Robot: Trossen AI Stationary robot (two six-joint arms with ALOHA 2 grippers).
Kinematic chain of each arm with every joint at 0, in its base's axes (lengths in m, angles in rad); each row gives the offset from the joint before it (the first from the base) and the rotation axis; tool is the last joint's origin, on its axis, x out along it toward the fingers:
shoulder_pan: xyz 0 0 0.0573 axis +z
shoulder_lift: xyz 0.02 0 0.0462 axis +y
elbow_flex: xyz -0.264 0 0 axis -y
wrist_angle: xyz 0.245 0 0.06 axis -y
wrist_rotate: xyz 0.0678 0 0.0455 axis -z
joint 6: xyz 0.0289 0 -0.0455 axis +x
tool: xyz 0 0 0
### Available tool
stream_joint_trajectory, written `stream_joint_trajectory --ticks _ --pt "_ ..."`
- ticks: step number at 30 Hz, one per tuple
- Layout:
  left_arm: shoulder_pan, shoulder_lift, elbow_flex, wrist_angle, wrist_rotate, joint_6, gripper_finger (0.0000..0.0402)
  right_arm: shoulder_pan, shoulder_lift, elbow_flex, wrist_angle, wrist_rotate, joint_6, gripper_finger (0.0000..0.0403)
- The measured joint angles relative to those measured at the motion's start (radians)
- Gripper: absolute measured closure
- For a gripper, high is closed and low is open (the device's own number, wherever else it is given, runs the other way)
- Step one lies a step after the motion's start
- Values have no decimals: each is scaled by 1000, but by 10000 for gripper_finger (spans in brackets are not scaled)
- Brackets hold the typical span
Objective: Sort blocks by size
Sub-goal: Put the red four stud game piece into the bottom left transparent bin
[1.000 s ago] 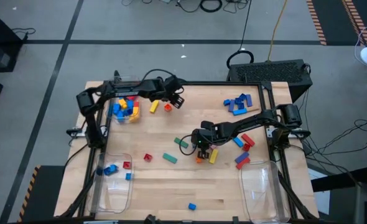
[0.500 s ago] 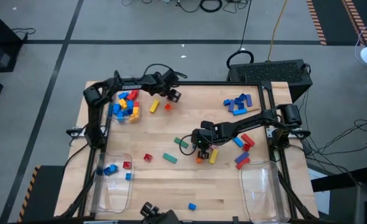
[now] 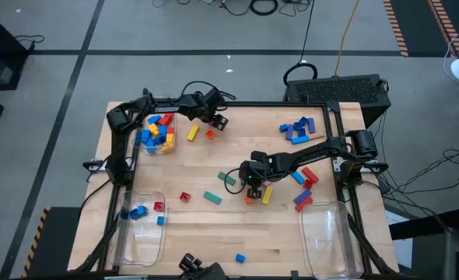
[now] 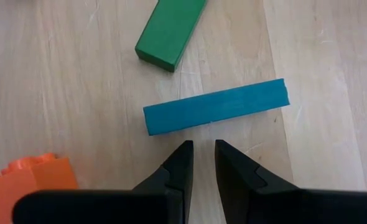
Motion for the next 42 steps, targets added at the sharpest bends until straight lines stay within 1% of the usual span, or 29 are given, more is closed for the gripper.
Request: stream_joint_trajectory --ticks 13,15,17,22,26,29,33,37,40,42 --pt "-5 61 1 6 -1 -1 153 0 0 0 -6 0 -10 351" --pt "-5 61 2 4 -2 2 163 0 0 0 -7 0 -20 351" --pt "-7 61 2 4 -2 3 182 0 0 0 -6 0 -32 351" --pt "-8 61 2 -1 -1 6 255 0 0 0 1 16 -53 351" --pt "-7 61 2 6 -1 26 258 1 0 0 54 109 -55 351" --pt "-11 51 0 3 -1 35 258 0 -14 0 106 113 -67 351" --pt "-20 -1 -1 -16 -4 80 258 18 -60 0 145 106 -96 351" --pt "-41 -72 -1 -60 -4 107 258 48 -96 1 141 96 -115 351" --pt "-74 -142 -1 -104 -5 132 258 65 -102 1 126 32 -137 351" --pt "-110 -191 0 -147 -4 161 258 74 -102 1 106 -42 -155 348"
